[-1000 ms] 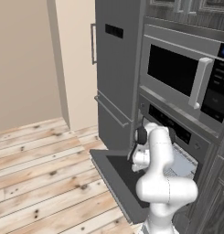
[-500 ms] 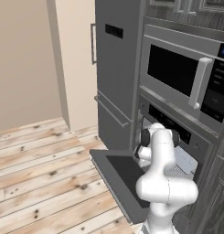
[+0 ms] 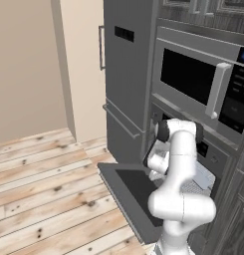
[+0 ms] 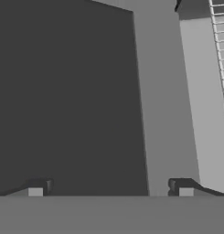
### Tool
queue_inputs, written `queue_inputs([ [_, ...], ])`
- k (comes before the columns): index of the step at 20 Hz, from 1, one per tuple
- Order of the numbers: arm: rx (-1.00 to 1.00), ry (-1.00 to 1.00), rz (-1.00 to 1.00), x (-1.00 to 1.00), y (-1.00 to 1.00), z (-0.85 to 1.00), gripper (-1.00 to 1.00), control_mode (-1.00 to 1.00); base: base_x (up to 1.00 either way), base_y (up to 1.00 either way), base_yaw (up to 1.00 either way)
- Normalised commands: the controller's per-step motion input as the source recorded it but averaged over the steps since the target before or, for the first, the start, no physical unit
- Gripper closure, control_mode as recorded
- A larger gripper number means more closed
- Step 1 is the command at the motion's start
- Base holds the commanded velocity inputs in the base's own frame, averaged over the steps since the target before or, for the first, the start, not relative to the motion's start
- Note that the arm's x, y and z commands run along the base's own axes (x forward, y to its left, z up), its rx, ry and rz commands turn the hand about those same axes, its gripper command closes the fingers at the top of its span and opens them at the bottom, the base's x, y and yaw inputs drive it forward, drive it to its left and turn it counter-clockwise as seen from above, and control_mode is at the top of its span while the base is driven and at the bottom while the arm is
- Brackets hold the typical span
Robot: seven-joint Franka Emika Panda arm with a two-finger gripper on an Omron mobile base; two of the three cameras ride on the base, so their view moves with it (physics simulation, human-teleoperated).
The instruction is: Take the baked cake out of the oven and place it on the plate for cooling. Then close the oven door.
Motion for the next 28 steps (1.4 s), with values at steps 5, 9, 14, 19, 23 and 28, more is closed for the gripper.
queue_inputs([
  [5,-0.02,-0.14,0.0,-0.98,0.91,0.55,-1.0,-1.0,0.0,0.0,0.0],
  [9,-0.05,-0.19,0.0,-0.82,0.93,0.75,-1.0,-1.0,0.0,0.0,0.0],
  [14,-0.06,-0.19,0.0,-0.66,0.79,0.93,-1.0,-1.0,0.0,0.0,0.0],
  [19,-0.07,-0.11,-0.01,-0.64,0.74,0.85,-1.0,-1.0,0.0,0.0,0.0],
  [23,-0.07,-0.09,-0.04,-0.48,0.82,0.98,-1.0,-1.0,0.0,0.0,0.0],
  [28,-0.09,-0.05,-0.07,-0.39,0.78,0.95,-1.0,-1.0,0.0,0.0,0.0],
])
